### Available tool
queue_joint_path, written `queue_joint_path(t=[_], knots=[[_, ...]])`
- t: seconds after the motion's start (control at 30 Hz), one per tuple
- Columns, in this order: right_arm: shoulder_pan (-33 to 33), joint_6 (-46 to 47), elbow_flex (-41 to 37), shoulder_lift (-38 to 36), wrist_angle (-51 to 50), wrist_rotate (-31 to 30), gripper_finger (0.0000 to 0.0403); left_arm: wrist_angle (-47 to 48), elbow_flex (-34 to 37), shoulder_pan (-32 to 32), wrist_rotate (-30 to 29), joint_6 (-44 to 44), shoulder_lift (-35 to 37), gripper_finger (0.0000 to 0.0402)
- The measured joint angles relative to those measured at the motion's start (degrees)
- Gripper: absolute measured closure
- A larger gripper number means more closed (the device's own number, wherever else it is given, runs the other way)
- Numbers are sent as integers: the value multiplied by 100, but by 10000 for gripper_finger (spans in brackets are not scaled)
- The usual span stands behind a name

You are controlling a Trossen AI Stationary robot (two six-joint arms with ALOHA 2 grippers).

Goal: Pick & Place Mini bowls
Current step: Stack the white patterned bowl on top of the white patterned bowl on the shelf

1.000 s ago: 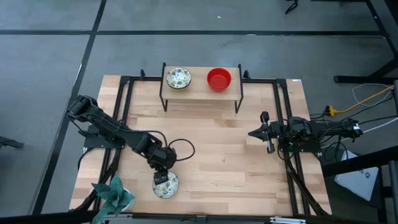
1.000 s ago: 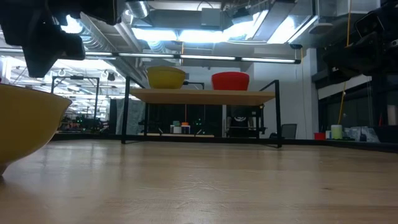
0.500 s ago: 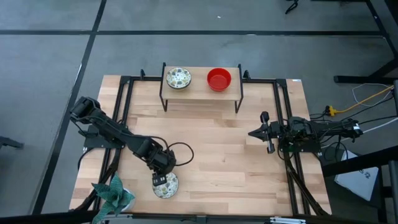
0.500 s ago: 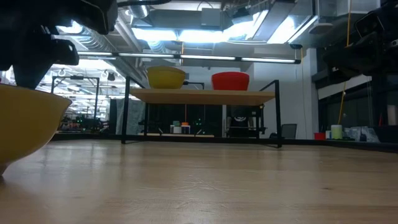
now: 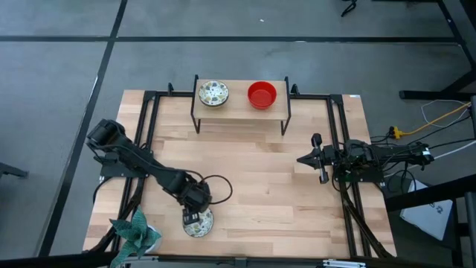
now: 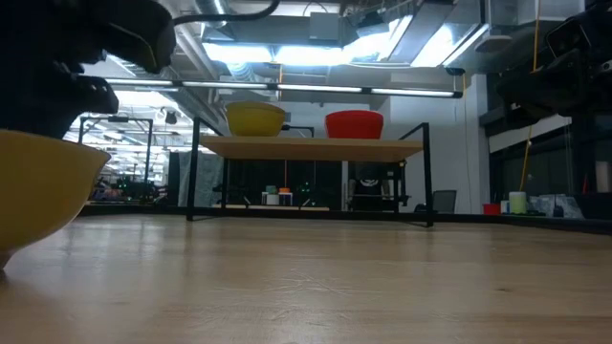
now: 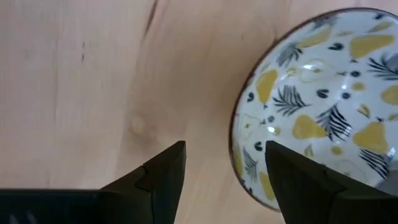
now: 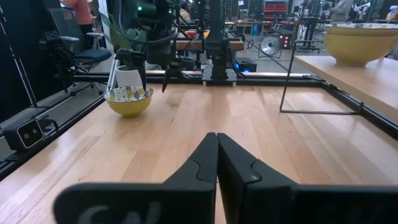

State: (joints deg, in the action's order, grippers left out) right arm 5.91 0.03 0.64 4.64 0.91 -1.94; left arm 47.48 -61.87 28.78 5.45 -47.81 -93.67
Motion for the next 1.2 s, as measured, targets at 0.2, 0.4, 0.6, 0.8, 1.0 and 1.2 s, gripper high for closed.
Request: queue_joint_path(t=[0.2, 0.4, 0.6, 0.8, 1.0, 1.2], knots=[[0, 13, 0, 0, -1, -2, 397, 7, 0, 56, 13, 2, -225, 190], [-2, 17, 0, 0, 0, -2, 397, 5, 2, 50, 11, -1, -308, 191], [0, 85, 0, 0, 0, 0, 397, 14, 2, 37, 114, -37, -281, 224], [0, 90, 0, 0, 0, -2, 397, 9, 2, 39, 285, -92, -281, 280], [-2, 90, 0, 0, 0, -2, 397, 3, 2, 37, 318, -109, -281, 338], [0, 87, 0, 0, 0, -2, 397, -30, -9, 32, 381, -120, -268, 385]])
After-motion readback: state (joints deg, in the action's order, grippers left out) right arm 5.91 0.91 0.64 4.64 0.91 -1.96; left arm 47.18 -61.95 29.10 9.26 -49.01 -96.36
